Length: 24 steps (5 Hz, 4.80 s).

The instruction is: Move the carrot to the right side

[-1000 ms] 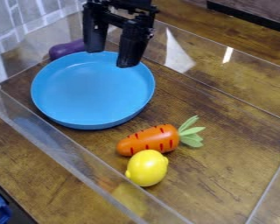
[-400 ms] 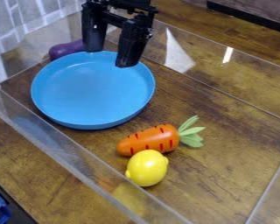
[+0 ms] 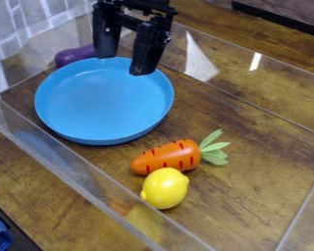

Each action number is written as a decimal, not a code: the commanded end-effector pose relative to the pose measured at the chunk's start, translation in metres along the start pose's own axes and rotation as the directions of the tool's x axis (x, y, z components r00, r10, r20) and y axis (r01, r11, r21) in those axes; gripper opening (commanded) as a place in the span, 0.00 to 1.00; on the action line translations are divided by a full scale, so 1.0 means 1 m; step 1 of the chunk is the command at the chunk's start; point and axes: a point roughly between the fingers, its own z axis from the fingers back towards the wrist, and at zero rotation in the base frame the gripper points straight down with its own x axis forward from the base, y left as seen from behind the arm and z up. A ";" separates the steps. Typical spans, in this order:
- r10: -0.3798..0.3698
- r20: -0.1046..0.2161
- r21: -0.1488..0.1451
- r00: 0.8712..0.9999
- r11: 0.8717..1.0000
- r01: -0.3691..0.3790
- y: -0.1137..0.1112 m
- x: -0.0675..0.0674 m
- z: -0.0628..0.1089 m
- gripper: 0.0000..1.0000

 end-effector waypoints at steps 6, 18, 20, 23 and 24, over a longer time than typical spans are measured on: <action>-0.035 0.078 0.018 0.996 0.999 0.033 -0.003 0.004 0.017 1.00; -0.082 0.045 -0.003 0.996 0.997 0.082 -0.011 -0.001 0.008 1.00; -0.197 0.030 0.029 0.980 0.980 0.196 -0.040 0.003 -0.030 1.00; -0.288 0.005 0.088 0.958 0.954 0.286 -0.069 0.020 -0.092 1.00; -0.289 0.004 0.088 0.957 0.954 0.287 -0.068 0.023 -0.097 0.00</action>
